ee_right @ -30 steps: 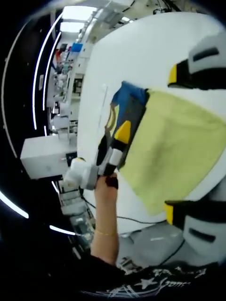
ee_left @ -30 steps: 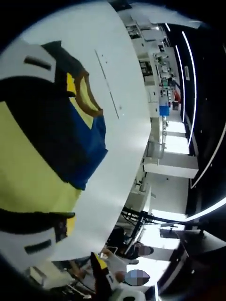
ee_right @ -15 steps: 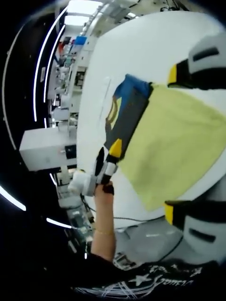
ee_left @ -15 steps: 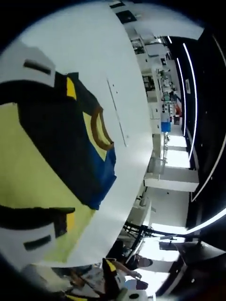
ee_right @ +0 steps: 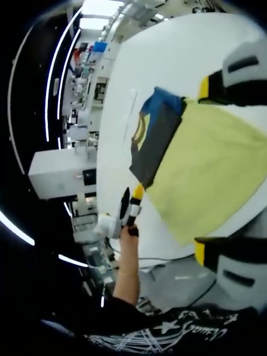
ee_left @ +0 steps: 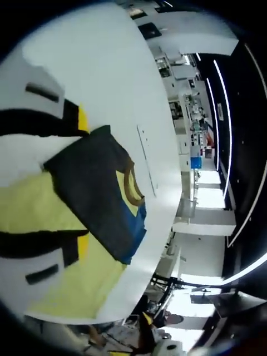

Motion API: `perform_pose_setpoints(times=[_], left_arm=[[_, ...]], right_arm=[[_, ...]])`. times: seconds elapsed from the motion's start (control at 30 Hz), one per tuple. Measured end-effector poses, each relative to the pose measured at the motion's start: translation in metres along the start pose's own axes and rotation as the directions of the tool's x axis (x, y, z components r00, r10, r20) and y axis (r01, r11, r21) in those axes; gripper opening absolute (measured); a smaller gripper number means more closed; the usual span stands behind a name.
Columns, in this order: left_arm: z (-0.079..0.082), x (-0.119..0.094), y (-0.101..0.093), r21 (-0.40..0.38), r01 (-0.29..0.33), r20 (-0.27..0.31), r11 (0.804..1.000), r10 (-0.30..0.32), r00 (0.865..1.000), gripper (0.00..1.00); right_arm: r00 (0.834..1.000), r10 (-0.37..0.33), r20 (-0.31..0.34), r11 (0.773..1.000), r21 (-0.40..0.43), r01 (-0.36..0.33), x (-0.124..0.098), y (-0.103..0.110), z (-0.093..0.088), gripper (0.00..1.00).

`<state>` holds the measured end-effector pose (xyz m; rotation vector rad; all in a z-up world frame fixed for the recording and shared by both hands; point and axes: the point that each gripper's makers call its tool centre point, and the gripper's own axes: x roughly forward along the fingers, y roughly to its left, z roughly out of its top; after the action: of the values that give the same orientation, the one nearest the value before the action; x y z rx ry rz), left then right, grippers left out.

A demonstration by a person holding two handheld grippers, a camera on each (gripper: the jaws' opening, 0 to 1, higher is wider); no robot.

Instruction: Fold the garment on the visible template until the final outline fits inside the template.

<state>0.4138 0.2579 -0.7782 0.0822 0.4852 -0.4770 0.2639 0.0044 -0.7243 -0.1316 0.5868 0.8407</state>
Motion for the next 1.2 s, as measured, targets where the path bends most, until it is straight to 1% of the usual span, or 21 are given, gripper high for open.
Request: perform_pose_setpoints(times=[0.17,0.23,0.27,0.33,0.4,0.47,0.57,0.6,0.63,0.77,0.87,0.97,1.03,1.1,1.13,1.2], left_arm=[[-0.011,-0.006,0.012,-0.001,-0.024,-0.009,1.0,0.024,1.0,0.42],[-0.016,-0.008,0.014,0.005,-0.042,-0.028,0.999,0.042,0.999,0.39],[-0.025,-0.008,0.019,0.006,-0.046,-0.046,0.999,0.046,0.998,0.37],[-0.034,-0.009,0.025,0.005,-0.05,-0.061,0.999,0.051,0.997,0.34],[-0.036,-0.01,0.027,0.004,-0.058,-0.068,0.998,0.058,0.996,0.31],[-0.044,-0.01,0.036,-0.001,-0.072,-0.08,0.997,0.072,0.994,0.3],[-0.045,-0.011,0.034,-0.024,-0.077,-0.076,0.997,0.075,0.994,0.29],[-0.046,-0.01,0.032,-0.021,-0.078,-0.081,0.997,0.076,0.994,0.29],[-0.05,-0.009,0.035,-0.021,-0.081,-0.096,0.996,0.079,0.992,0.28],[-0.057,-0.006,0.033,-0.033,-0.062,-0.106,0.997,0.059,0.993,0.28],[-0.058,-0.002,0.031,-0.049,-0.051,-0.103,0.998,0.045,0.994,0.27],[-0.056,0.002,0.026,-0.085,-0.036,-0.086,0.996,0.028,0.996,0.25],[-0.057,0.005,0.025,-0.102,-0.019,-0.078,0.995,0.011,0.997,0.23],[-0.059,0.008,0.022,-0.106,-0.013,-0.092,0.994,0.004,0.996,0.2],[-0.057,0.008,0.021,-0.108,-0.01,-0.085,0.994,0.001,0.996,0.19],[-0.058,0.011,0.019,-0.119,-0.001,-0.082,0.993,-0.009,0.997,0.14]], right_arm=[[1.0,0.006,-0.002,1.0,0.0,-0.006,0.003,0.001,0.0,0.99],[1.0,0.006,-0.005,1.0,-0.001,-0.006,0.003,0.001,0.001,0.99],[1.0,0.006,-0.006,1.0,-0.002,-0.006,0.003,0.0,0.001,0.99],[1.0,0.001,-0.007,1.0,-0.001,-0.001,0.003,-0.001,0.001,0.99],[1.0,-0.001,-0.004,1.0,0.001,0.001,0.003,-0.002,0.002,0.99],[1.0,-0.005,-0.007,1.0,0.004,0.005,0.003,-0.002,0.001,0.99],[1.0,-0.007,-0.014,1.0,0.006,0.007,0.004,-0.002,0.0,0.99],[1.0,-0.007,-0.015,1.0,0.008,0.008,0.004,-0.001,0.0,0.99],[1.0,-0.008,-0.014,1.0,0.01,0.008,0.005,-0.001,0.0,0.99],[1.0,-0.011,-0.012,1.0,0.015,0.011,0.006,-0.002,0.001,0.98],[1.0,-0.013,-0.017,1.0,0.016,0.013,0.007,-0.003,0.0,0.98],[1.0,-0.012,-0.021,1.0,0.017,0.012,0.008,-0.003,0.0,0.98],[1.0,-0.011,-0.023,1.0,0.02,0.012,0.009,-0.003,0.0,0.98],[0.999,-0.013,-0.029,1.0,0.023,0.013,0.01,-0.004,-0.001,0.98],[0.999,-0.013,-0.032,1.0,0.022,0.014,0.01,-0.004,-0.002,0.98],[0.999,-0.014,-0.034,1.0,0.022,0.015,0.01,-0.004,-0.002,0.97]])
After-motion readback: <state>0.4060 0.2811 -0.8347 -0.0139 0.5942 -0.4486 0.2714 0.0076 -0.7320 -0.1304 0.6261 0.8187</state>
